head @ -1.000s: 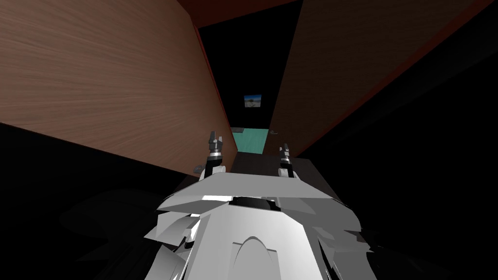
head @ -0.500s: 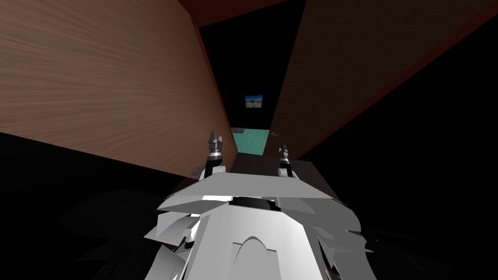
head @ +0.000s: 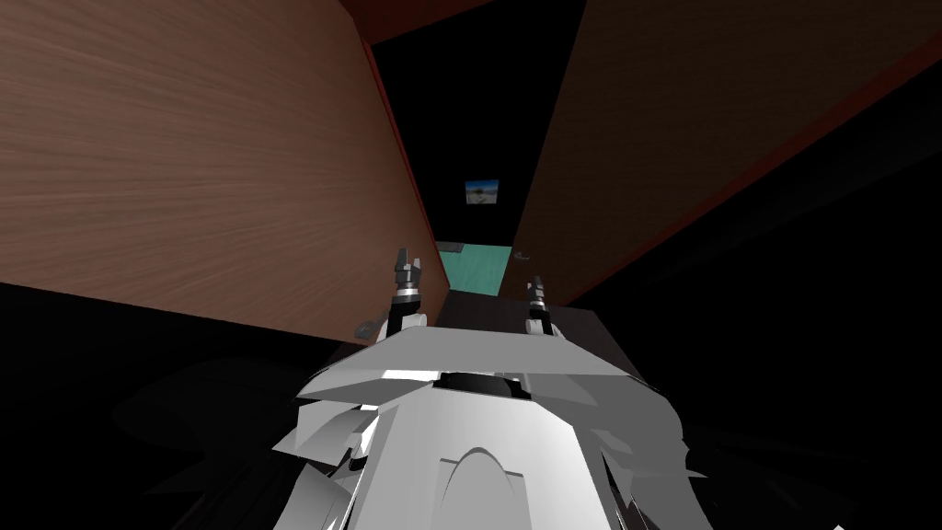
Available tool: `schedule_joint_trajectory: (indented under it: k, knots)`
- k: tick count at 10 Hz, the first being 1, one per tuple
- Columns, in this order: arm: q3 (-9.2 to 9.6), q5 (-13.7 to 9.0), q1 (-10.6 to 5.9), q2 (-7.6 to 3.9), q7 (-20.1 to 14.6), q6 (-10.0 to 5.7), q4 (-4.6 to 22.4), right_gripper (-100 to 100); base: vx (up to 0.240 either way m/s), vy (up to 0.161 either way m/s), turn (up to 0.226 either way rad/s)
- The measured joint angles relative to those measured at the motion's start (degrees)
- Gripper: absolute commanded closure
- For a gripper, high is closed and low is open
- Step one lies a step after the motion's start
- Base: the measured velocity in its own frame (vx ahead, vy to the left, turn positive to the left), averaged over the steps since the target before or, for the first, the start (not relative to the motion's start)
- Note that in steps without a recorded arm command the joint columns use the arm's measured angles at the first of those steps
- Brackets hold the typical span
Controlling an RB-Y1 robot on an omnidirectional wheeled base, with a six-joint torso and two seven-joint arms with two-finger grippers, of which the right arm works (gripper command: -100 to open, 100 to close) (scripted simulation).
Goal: Pull the door open
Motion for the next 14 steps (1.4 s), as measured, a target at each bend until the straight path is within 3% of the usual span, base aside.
schedule_joint_trajectory:
  k: [12,14]
  knots:
    - [-1.08,-0.05,-7.66,-1.50,-1.27,-3.73,19.21,-100,0.086,-0.033,0.037]
    - [-1.21,-0.04,-8.36,-1.62,-1.43,-4.07,21.17,-100,0.081,-0.031,0.028]
